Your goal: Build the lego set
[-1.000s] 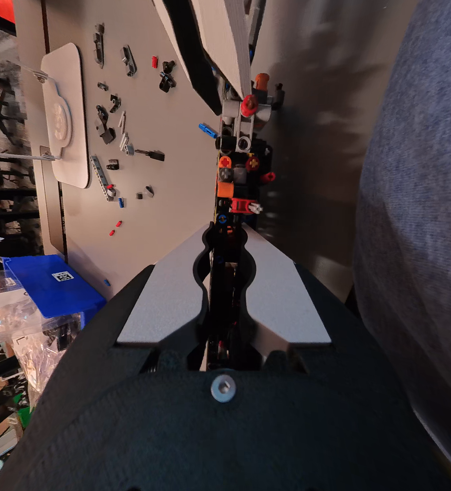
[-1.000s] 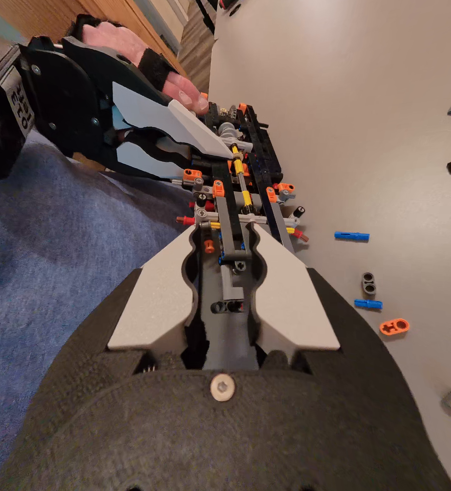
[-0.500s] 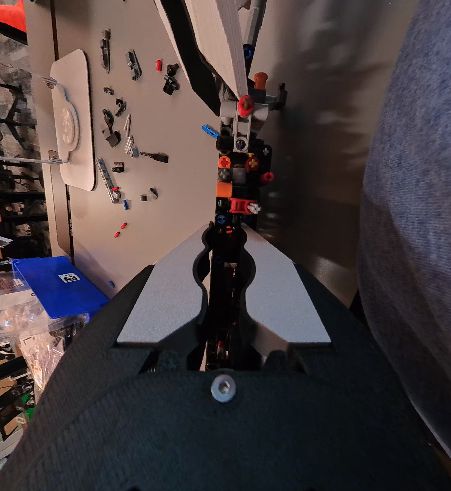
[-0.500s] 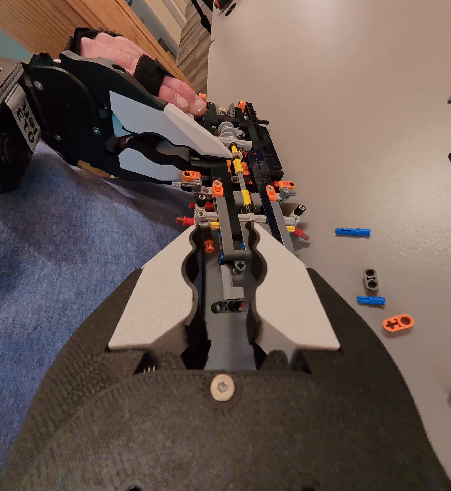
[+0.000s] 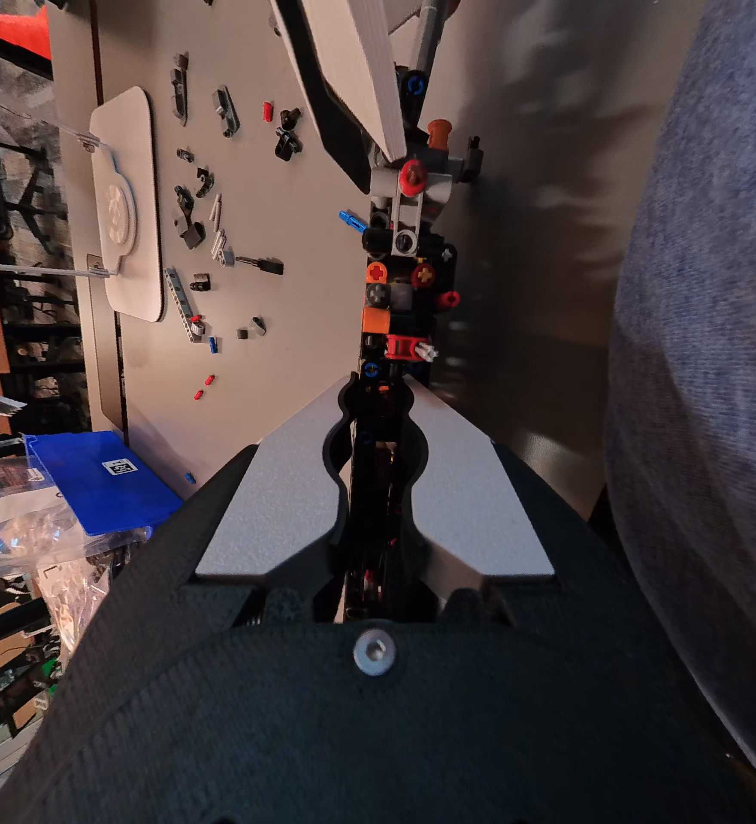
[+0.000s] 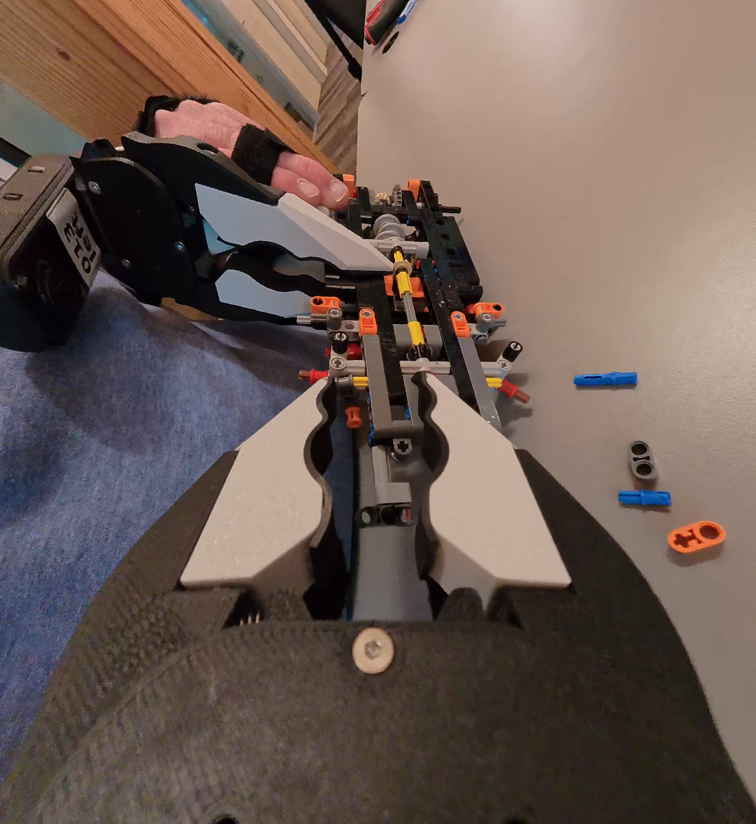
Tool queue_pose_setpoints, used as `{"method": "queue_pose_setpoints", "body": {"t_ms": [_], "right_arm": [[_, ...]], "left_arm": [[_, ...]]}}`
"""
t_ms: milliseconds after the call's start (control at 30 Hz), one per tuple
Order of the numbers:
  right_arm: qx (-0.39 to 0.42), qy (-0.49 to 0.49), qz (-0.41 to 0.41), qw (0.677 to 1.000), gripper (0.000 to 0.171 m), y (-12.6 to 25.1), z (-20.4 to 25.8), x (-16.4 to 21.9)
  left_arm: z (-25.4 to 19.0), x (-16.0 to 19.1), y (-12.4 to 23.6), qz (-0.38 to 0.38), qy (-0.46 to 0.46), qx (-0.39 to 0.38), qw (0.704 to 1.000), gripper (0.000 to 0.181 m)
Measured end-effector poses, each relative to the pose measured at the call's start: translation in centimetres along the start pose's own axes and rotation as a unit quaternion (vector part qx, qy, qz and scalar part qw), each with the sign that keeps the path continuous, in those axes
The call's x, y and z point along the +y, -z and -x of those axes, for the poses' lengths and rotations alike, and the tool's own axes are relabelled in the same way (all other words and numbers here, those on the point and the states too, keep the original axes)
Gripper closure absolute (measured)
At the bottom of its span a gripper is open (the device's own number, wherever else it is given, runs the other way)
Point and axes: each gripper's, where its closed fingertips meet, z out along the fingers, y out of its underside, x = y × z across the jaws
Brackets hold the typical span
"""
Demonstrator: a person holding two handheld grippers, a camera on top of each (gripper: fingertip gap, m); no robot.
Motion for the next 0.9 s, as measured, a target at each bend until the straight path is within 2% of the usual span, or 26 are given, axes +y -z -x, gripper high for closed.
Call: {"method": "queue_pose_setpoints", "body": {"t_ms": [900], "right_arm": [[-0.018,-0.037,-0.019,0.999,0.137,0.1,-0.39,-0.22]], "left_arm": [[0.27,-0.04,-0.26,-0.009,-0.002,-0.013,1.0,0.168]]}}
